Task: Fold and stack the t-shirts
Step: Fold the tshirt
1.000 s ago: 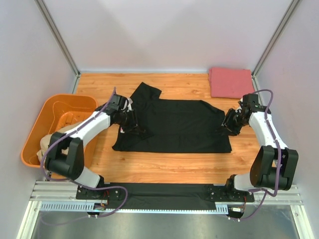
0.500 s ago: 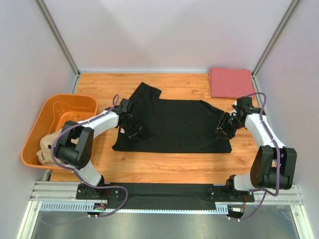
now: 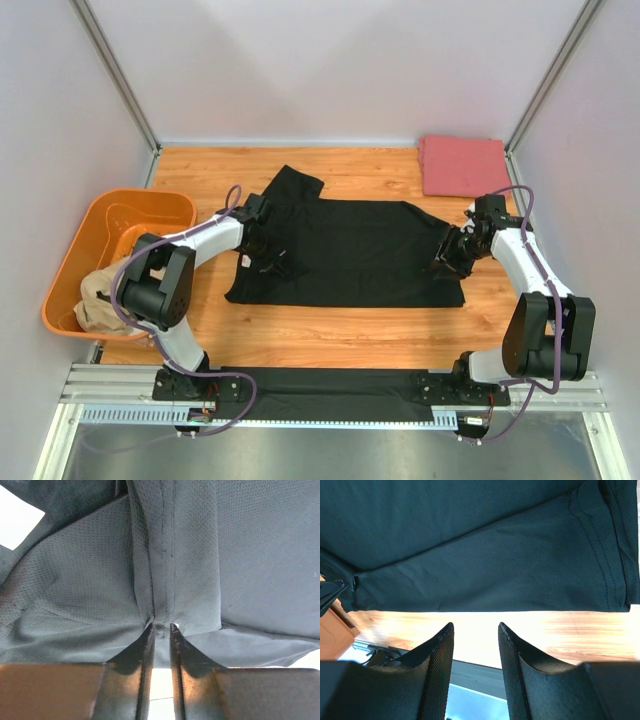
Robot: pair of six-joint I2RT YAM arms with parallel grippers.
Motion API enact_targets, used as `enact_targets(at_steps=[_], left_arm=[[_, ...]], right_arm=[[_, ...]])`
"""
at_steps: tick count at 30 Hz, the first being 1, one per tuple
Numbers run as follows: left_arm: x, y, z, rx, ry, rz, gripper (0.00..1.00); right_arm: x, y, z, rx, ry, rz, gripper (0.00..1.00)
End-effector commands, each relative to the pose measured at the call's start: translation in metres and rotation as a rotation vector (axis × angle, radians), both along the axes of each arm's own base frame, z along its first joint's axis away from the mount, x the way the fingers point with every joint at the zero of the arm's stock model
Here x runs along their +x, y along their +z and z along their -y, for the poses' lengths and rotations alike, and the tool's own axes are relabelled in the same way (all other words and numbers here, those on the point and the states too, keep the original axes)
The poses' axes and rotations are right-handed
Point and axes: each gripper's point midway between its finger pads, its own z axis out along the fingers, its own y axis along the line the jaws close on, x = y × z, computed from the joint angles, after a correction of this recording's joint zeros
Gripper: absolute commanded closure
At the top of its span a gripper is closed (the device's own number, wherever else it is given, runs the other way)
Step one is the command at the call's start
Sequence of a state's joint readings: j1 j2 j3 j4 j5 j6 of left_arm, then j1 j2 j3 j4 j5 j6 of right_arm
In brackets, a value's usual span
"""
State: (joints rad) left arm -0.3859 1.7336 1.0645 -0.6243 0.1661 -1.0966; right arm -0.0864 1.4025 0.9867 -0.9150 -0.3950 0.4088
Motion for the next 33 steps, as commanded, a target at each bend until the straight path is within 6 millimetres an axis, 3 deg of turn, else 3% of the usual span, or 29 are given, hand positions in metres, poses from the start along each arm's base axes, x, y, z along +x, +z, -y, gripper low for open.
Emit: enact_targets(at_steps=[1, 4, 7, 8, 11, 14, 15, 17, 18, 19, 22, 23, 24, 25, 26, 28, 29, 30, 33], left_arm=[[0.002, 0.003, 0.002, 0.003, -0.012, -0.002, 0.71], [-0.002, 0.001, 0.003, -0.007, -0.003, -0.023, 0.63], [-0.002, 0.004, -0.003, 0.028, -0.005, -0.013, 0.62], [0.003, 0.013, -0.004, 0.046, -0.032, 0.025, 0.62], [0.023, 0.049, -0.013, 0.124, -0.18, 0.198, 0.62], [0.031, 0.086, -0.023, 0.174, -0.306, 0.359, 0.57], [0.035, 0.094, -0.032, 0.206, -0.317, 0.397, 0.57], [0.033, 0.117, -0.041, 0.239, -0.371, 0.48, 0.55], [0.03, 0.122, -0.045, 0.25, -0.382, 0.496, 0.55], [0.025, 0.134, -0.051, 0.262, -0.396, 0.539, 0.54], [0.007, 0.149, -0.051, 0.222, -0.412, 0.59, 0.53], [0.002, 0.15, -0.052, 0.212, -0.407, 0.591, 0.53], [-0.005, 0.15, -0.054, 0.208, -0.398, 0.586, 0.53], [-0.016, 0.151, -0.053, 0.175, -0.383, 0.584, 0.53], [-0.022, 0.151, -0.054, 0.163, -0.372, 0.585, 0.52], [-0.037, 0.15, -0.054, 0.124, -0.356, 0.592, 0.5], [-0.04, 0.151, -0.056, 0.121, -0.35, 0.601, 0.49], [-0.045, 0.15, -0.057, 0.121, -0.349, 0.602, 0.49], [-0.055, 0.15, -0.068, 0.162, -0.351, 0.612, 0.49]], right_arm=[[0.007, 0.004, 0.0, -0.002, 0.02, 0.043, 0.58], [0.007, 0.004, -0.001, 0.0, 0.02, 0.042, 0.58], [0.009, 0.004, -0.008, 0.025, 0.023, 0.042, 0.59], [0.014, 0.006, -0.014, 0.045, 0.035, 0.064, 0.59], [0.025, 0.01, -0.061, 0.156, 0.104, 0.108, 0.57], [0.04, 0.015, -0.119, 0.328, 0.09, 0.164, 0.52], [0.036, 0.018, -0.146, 0.355, 0.133, 0.178, 0.52], [0.052, 0.027, -0.176, 0.374, 0.102, 0.243, 0.51], [0.042, 0.028, -0.202, 0.376, 0.144, 0.249, 0.52], [0.046, 0.032, -0.217, 0.391, 0.137, 0.283, 0.53], [0.043, 0.039, -0.262, 0.441, 0.072, 0.306, 0.52], [0.047, 0.031, -0.271, 0.444, 0.007, 0.276, 0.52], [0.038, 0.028, -0.287, 0.452, 0.017, 0.263, 0.53], [0.038, 0.026, -0.295, 0.457, 0.005, 0.256, 0.53], [0.038, 0.01, -0.301, 0.434, -0.019, 0.227, 0.53], [0.034, 0.01, -0.322, 0.452, -0.03, 0.198, 0.53], [0.035, -0.005, -0.328, 0.435, -0.037, 0.174, 0.53], [0.033, -0.002, -0.34, 0.448, -0.041, 0.161, 0.53], [0.026, -0.025, -0.352, 0.408, -0.053, 0.114, 0.54]])
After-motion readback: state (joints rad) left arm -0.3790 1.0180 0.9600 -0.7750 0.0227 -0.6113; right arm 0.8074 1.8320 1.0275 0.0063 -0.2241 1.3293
